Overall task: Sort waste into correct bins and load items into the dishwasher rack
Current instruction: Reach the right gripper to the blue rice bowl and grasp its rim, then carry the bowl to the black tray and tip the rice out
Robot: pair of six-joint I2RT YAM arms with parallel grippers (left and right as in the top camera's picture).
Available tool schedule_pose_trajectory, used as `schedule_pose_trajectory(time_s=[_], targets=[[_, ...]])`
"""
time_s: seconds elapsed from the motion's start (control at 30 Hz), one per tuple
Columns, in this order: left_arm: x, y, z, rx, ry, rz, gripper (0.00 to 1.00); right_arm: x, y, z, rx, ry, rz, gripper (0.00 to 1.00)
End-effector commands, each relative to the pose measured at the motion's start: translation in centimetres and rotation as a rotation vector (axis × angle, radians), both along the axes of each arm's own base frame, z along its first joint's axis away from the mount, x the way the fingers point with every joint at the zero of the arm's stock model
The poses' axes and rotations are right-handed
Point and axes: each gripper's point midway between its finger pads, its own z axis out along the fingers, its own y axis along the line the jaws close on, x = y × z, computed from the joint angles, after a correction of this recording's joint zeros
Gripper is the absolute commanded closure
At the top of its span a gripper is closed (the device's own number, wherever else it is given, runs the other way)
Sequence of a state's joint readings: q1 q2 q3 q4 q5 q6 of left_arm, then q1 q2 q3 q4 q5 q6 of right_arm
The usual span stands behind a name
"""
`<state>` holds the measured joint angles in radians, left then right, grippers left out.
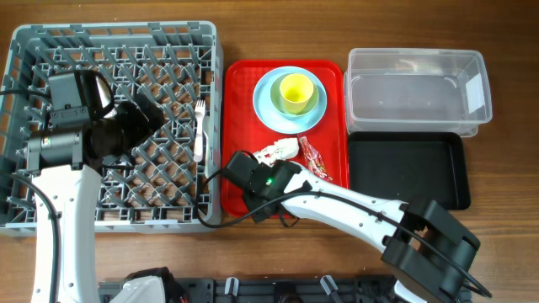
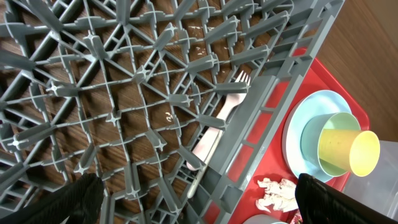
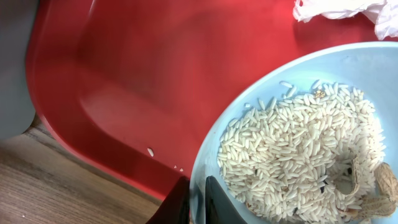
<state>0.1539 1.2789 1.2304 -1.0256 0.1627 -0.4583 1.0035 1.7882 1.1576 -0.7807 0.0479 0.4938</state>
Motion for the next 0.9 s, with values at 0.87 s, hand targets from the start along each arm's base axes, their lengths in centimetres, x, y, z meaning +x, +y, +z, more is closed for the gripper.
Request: schedule_pose_trajectory(time_s=[0.87], targets=[[0.3, 0.1, 0.7, -0.005, -0.021, 0.004, 0.0, 5.3, -8.0, 12.6, -0.145, -0.04, -0.209, 0.96]])
